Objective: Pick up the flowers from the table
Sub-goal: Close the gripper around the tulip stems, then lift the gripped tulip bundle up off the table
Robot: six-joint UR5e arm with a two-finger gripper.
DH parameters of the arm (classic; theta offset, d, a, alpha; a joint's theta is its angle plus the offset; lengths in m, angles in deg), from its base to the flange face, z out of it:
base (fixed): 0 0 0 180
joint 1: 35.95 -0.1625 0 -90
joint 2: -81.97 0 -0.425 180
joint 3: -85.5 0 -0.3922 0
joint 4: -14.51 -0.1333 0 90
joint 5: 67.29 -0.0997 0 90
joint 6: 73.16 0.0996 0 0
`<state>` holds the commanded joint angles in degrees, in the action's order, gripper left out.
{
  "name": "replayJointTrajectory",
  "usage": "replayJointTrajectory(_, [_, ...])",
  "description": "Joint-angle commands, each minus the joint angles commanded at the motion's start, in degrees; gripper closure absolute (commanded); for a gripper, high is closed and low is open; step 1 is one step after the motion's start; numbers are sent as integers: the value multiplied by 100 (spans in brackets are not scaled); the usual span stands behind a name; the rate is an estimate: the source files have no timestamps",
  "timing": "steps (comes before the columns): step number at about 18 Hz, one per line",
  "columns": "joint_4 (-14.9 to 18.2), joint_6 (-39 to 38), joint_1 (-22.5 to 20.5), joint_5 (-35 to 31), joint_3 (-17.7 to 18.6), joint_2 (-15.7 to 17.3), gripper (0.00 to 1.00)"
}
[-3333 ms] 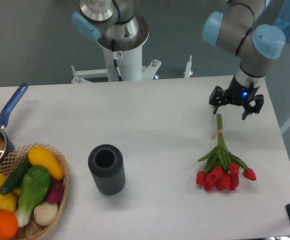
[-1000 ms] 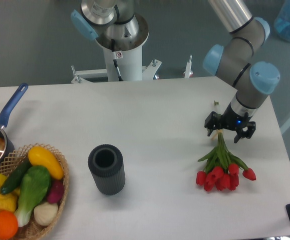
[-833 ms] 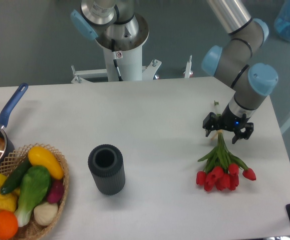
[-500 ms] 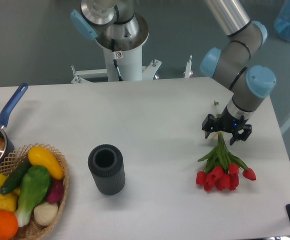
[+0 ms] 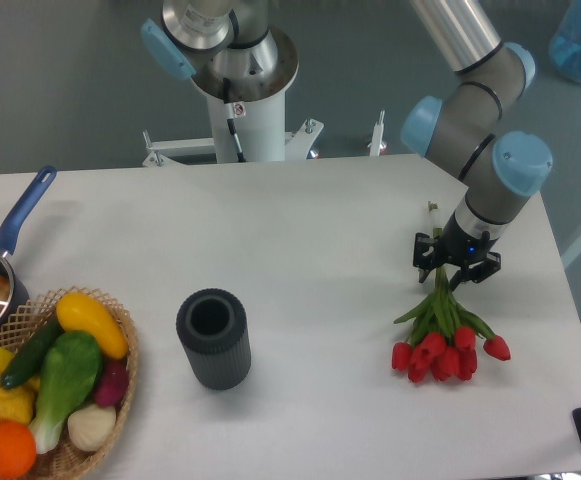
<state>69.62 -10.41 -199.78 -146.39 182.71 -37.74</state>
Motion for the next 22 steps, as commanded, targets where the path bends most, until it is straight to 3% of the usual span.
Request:
replayJointTrajectory(3, [0, 0, 0, 0, -26, 9, 67])
replayJointTrajectory(7, [0, 0, 0, 0, -35, 17, 75])
replayJointTrajectory(22, [18, -9, 105, 0, -290, 175, 79])
